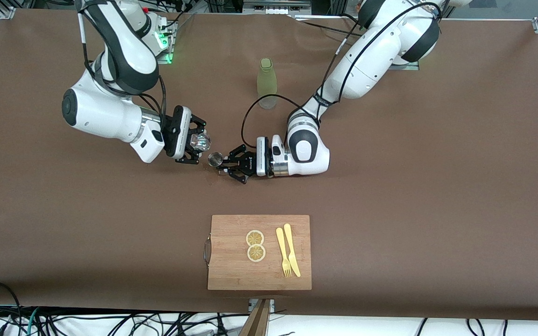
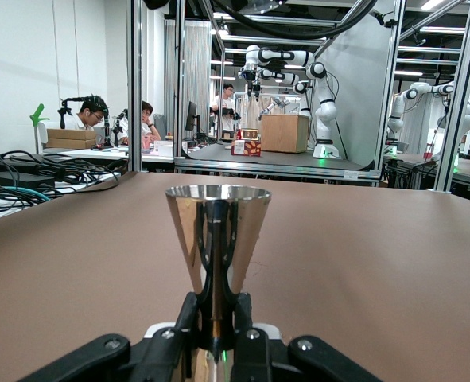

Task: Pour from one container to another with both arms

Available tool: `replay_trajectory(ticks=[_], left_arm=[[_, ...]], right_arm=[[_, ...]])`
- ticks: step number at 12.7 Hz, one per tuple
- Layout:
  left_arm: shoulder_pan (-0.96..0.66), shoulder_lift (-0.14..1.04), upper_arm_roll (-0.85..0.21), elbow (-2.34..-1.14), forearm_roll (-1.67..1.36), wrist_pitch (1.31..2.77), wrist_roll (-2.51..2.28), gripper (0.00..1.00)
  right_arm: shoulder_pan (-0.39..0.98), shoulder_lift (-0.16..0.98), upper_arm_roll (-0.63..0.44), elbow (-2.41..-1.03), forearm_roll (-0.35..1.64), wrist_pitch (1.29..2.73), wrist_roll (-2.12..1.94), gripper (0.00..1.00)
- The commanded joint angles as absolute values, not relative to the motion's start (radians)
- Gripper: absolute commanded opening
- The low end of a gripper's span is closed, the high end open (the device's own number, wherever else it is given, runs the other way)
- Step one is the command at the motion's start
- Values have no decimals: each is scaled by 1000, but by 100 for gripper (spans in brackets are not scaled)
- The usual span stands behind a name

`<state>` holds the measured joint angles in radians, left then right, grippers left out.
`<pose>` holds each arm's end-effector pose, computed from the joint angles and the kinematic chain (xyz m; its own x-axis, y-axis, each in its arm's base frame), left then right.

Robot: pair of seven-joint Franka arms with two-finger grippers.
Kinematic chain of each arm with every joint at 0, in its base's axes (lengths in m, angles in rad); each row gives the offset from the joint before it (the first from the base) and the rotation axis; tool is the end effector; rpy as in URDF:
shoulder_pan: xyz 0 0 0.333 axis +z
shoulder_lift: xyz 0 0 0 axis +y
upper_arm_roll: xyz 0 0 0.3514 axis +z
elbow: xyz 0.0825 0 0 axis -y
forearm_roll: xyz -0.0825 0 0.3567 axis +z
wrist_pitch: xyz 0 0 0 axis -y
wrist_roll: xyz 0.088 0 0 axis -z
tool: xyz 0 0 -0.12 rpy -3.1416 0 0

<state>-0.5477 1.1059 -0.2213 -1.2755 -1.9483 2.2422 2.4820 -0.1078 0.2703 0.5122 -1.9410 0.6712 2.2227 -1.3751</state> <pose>0.5665 -0.5242 0.1398 0.0639 -0.0947 0.9934 -0.9967 -0.0563 0.0588 0.5504 0.2424 0.4137 0.2515 0.7782 0.5754 0.9631 -0.1423 -0.2285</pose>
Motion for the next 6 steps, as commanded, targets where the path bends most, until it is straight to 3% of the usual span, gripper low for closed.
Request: replay_trajectory(ticks=[1, 6], left_arm=[[-525, 1028, -221, -1375, -1983, 2249, 2523, 0], [-417, 899, -186, -1587, -1947, 2126, 2601, 0]], right_arm=[[-146, 265, 512, -1957, 751, 2206, -1509, 23], [-179, 296, 341, -1950, 912, 1972, -1806, 23]])
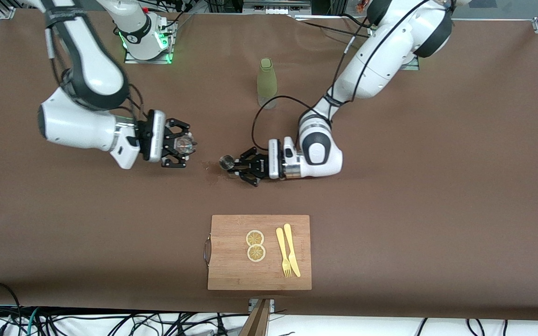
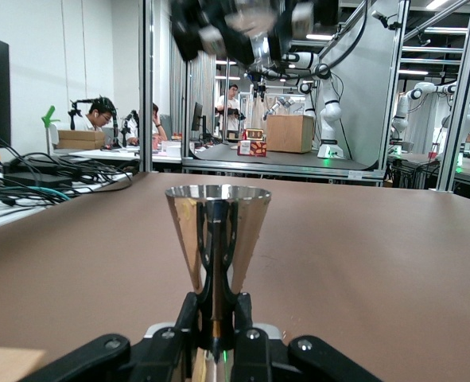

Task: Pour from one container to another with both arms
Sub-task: 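Move the jigger back with the left gripper while the right gripper lowers the glass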

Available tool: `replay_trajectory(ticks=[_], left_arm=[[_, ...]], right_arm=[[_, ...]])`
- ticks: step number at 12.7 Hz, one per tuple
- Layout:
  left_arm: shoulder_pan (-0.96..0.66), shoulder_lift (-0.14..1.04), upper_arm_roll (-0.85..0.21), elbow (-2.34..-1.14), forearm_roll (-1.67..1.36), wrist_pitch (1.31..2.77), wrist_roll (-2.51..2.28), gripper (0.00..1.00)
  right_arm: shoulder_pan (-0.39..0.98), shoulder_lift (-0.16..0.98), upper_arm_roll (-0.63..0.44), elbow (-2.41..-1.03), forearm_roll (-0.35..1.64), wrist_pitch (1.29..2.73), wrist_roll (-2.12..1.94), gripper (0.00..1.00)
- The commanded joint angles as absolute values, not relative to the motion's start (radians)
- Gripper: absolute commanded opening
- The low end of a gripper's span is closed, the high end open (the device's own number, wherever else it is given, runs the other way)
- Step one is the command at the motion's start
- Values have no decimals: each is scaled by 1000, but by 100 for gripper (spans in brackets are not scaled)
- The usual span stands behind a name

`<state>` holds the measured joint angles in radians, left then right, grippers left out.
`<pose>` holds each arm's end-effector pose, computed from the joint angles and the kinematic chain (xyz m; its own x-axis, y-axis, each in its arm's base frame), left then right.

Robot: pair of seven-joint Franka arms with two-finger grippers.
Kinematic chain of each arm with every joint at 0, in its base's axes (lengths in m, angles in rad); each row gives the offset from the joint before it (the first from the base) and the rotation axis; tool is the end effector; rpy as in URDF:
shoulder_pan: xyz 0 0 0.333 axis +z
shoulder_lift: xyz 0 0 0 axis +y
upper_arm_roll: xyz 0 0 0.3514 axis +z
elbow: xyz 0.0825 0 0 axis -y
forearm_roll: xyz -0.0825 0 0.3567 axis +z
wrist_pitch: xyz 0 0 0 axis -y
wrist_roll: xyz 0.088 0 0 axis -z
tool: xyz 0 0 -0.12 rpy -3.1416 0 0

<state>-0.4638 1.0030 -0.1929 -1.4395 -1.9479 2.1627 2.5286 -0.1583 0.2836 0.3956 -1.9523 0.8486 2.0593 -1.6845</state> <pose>0.5816 -0.4628 0.1537 0.0501 -0.0942 0.9943 -0.9962 -0.0763 0.0430 0.5633 0.1711 0.3929 0.1997 0.6861 0.6996 0.9699 -0.0368 -0.2408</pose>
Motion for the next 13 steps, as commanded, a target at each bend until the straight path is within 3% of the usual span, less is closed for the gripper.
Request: replay_trajectory(ticks=[1, 5, 9, 13], left_arm=[[-385, 876, -186, -1620, -1906, 2105, 2603, 0], [-266, 819, -118, -1729, -1740, 1895, 2605, 0], [-89, 796, -74, -1784, -1539, 1709, 2637, 0], [27, 796, 81, -1782, -1362, 1475, 2689, 0]], right_arm=[[-183, 307, 293, -1947, 922, 1913, -1860, 23], [-202, 371, 143, -1939, 949, 1735, -2090, 23], [-213, 529, 16, -1876, 982, 1579, -2325, 23], [-244, 725, -47, -1751, 980, 1450, -2511, 24]])
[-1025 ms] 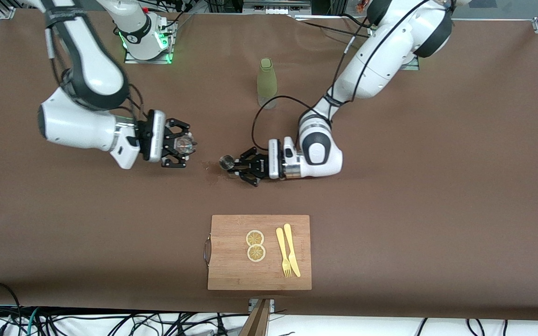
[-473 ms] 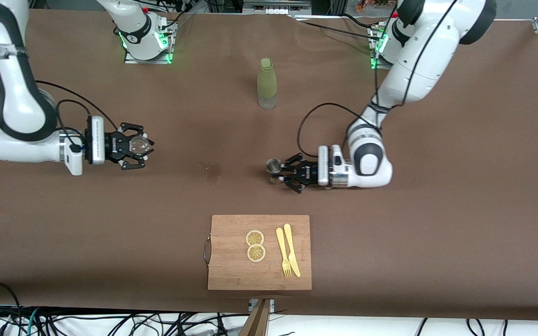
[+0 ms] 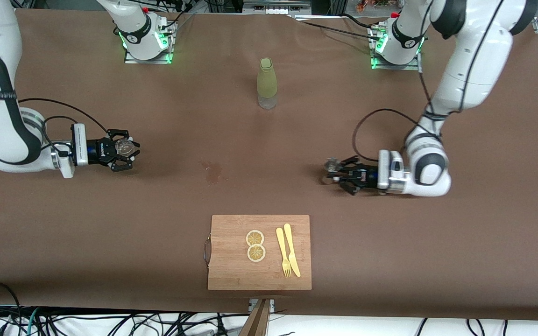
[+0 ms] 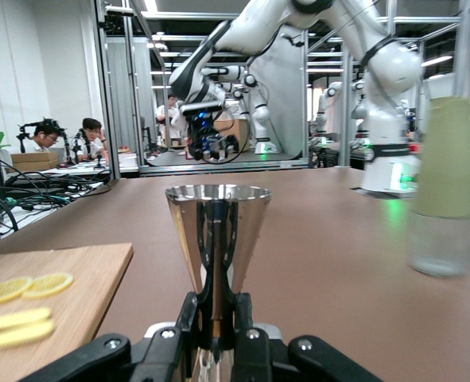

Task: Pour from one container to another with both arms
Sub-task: 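Move the jigger back with the left gripper while the right gripper lowers the glass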

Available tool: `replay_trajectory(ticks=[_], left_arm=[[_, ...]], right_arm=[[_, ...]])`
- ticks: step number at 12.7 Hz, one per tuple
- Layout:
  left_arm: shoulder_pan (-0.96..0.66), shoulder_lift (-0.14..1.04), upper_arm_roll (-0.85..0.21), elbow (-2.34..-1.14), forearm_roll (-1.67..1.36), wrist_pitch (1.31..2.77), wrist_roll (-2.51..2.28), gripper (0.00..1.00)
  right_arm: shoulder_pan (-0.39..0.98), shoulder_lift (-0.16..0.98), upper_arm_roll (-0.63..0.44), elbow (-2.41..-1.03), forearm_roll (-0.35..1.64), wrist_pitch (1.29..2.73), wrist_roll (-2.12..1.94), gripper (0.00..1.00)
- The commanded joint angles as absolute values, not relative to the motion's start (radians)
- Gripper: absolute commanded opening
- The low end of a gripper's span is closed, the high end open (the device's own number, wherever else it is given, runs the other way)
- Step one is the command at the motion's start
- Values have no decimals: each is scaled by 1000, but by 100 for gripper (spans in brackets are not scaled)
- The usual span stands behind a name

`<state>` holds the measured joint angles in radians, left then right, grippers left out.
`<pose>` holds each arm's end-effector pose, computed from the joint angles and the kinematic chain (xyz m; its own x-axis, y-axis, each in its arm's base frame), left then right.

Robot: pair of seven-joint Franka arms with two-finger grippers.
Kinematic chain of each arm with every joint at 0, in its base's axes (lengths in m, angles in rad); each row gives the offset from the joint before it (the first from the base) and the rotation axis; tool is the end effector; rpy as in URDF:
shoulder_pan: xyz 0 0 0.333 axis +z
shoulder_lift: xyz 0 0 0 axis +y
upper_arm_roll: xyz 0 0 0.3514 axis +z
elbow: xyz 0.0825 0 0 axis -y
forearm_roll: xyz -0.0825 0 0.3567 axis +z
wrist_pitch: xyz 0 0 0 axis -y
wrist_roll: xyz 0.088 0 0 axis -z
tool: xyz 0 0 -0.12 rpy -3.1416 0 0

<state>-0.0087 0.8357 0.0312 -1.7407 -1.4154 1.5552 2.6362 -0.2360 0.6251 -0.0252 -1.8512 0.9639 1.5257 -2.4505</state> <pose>0.6084 -0.1086 0.1651 -0.0621 -0.0852 0.9944 -0.9900 0.1320 -0.0505 0.5603 -0.0433 0.2301 0.0422 0.3495 0.9360 0.9664 0.2234 -0.1270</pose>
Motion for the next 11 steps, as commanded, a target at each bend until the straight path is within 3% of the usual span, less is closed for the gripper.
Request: replay_trajectory(ticks=[1, 6, 11], left_arm=[[52, 798, 121, -1782, -1336, 1432, 2703, 0], [133, 811, 329, -1782, -1220, 1249, 2732, 0], [209, 867, 373, -1769, -1151, 1178, 2858, 0]], right_arm=[[-245, 757, -61, -1731, 980, 1448, -2560, 24], [-262, 903, -91, -1686, 1045, 1443, -2729, 24], [-261, 957, -91, -1683, 1094, 1443, -2810, 26]])
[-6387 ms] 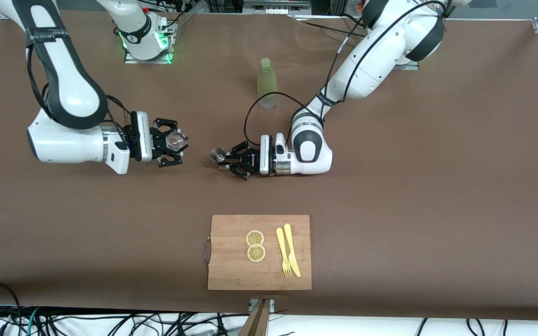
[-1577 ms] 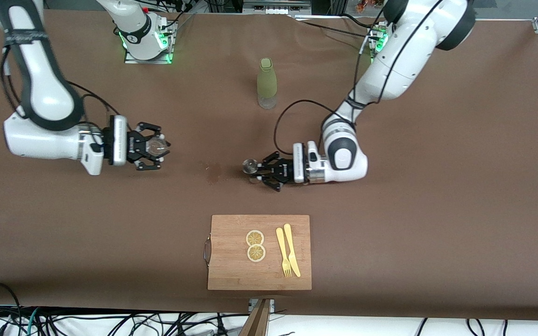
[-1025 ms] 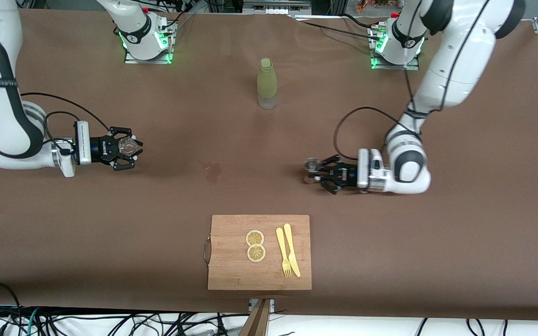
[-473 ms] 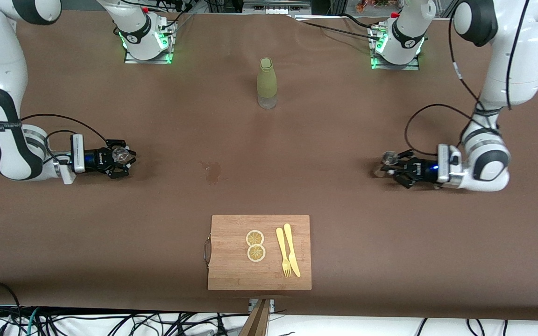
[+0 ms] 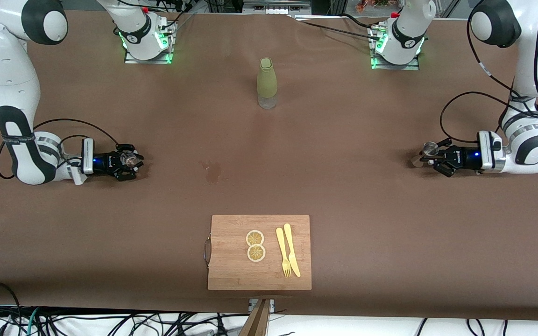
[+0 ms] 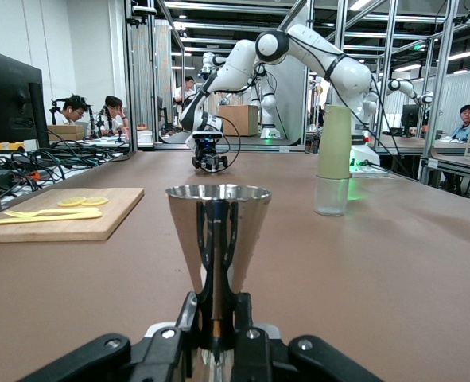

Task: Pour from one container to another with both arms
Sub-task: 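Move the jigger back with the left gripper while the right gripper lowers the glass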

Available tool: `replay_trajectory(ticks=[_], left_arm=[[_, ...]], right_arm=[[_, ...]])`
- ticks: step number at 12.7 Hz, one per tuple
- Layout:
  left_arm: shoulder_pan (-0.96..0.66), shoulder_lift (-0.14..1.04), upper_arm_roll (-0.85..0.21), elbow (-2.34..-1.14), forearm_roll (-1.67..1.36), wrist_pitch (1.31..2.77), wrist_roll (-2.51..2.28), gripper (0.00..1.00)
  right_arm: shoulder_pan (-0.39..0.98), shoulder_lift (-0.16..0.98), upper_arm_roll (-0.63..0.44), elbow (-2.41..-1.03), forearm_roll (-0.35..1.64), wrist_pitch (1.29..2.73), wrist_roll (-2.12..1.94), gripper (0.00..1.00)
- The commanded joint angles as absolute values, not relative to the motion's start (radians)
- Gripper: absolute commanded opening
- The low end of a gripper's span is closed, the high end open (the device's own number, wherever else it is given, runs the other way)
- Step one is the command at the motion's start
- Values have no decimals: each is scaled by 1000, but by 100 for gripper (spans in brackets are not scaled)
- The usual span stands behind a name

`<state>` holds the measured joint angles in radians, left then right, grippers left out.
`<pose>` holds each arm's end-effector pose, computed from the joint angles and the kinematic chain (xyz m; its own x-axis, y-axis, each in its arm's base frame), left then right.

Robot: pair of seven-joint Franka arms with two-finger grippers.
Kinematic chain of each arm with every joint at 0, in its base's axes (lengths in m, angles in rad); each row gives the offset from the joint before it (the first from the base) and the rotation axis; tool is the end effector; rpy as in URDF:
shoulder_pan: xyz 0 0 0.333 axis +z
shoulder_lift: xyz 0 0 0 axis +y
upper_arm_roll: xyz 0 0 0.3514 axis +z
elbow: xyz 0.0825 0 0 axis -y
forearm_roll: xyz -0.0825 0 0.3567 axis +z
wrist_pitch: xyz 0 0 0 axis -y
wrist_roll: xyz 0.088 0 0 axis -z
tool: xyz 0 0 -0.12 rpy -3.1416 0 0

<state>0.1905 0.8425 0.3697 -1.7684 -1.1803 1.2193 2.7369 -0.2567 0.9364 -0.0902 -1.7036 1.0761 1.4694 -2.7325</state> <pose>0.5337 0.1534 0.1647 0.0071 -0.1394 0.9902 -0.9976 0.0679 0.0167 0.5618 -0.0790 0.0998 -0.0361 0.1992 0.9793 0.9836 0.1806 -0.0005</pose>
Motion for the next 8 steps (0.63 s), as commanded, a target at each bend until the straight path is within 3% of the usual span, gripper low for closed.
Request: replay_trajectory(ticks=[1, 2, 8], left_arm=[[219, 880, 376, -1769, -1149, 1169, 2893, 0], [224, 899, 388, -1769, -1147, 1155, 2930, 0], [235, 982, 410, -1769, -1147, 1132, 3066, 0]], right_arm=[[-261, 956, -92, -1683, 1094, 1443, -2807, 47], [-261, 956, -98, -1684, 1095, 1451, -2803, 99], [-259, 943, -201, -1686, 1066, 1460, -2787, 100]])
